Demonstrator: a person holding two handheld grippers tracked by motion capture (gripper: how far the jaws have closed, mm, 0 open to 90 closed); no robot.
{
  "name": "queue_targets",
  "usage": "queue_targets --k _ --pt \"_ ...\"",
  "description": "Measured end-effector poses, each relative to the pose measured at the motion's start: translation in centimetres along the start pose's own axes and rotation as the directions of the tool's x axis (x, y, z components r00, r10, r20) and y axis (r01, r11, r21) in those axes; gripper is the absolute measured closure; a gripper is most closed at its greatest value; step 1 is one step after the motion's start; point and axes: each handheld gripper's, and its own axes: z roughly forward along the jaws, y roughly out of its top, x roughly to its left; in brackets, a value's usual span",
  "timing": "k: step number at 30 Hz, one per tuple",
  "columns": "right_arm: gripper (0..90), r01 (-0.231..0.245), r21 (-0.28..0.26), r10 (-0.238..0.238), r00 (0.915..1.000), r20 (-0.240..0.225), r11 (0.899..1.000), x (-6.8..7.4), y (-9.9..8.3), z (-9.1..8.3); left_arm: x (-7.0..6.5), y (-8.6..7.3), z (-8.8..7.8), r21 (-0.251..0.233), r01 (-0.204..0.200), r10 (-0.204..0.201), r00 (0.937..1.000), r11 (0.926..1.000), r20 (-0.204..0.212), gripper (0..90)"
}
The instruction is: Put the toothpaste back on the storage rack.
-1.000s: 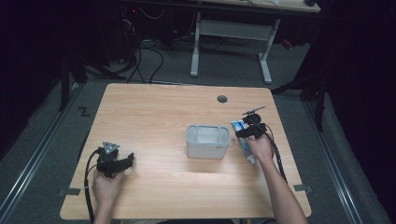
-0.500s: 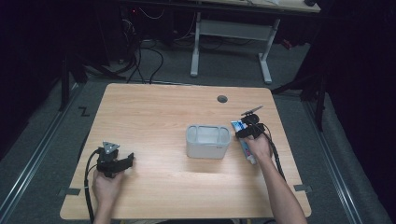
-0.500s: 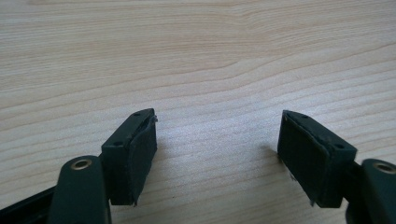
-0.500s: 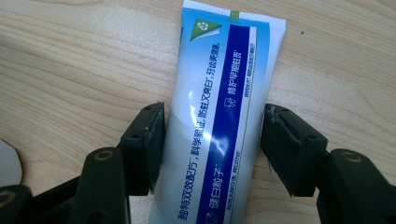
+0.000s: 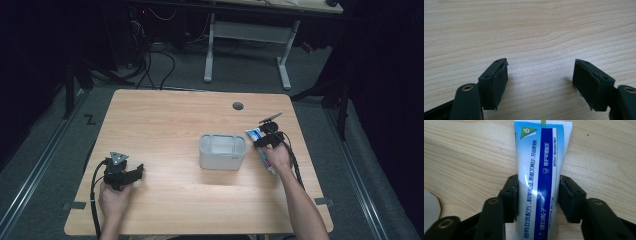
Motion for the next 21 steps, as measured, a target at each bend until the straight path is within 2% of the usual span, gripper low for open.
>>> queue_targets --k 3,6,15,21 --pt "65.2 0.002 -0.01 -0.002 0.9998 -0.019 1.0 -0.4 0.0 -0.5 0.0 0.0 0.0 0.003 -0.003 0.003 1.0 1.0 0.001 28.8" --pt "68.6 0.006 -0.011 -0.006 0.9992 -0.04 1.0 -0.5 0.0 -0.7 0.0 0.0 0.0 0.002 -0.004 0.004 1.0 1.0 -0.001 28.9" --pt "70.8 0.019 -0.009 -0.02 0.9978 -0.063 1.0 -0.7 -0.3 -1.4 0.0 0.0 0.0 0.002 -0.004 0.004 1.0 1.0 -0.001 29.0" --pt "71.1 0.028 -0.044 -0.032 0.9968 -0.074 0.999 -0.6 -0.5 -2.5 0.0 0.0 0.0 0.003 -0.003 0.003 1.0 1.0 0.001 29.0"
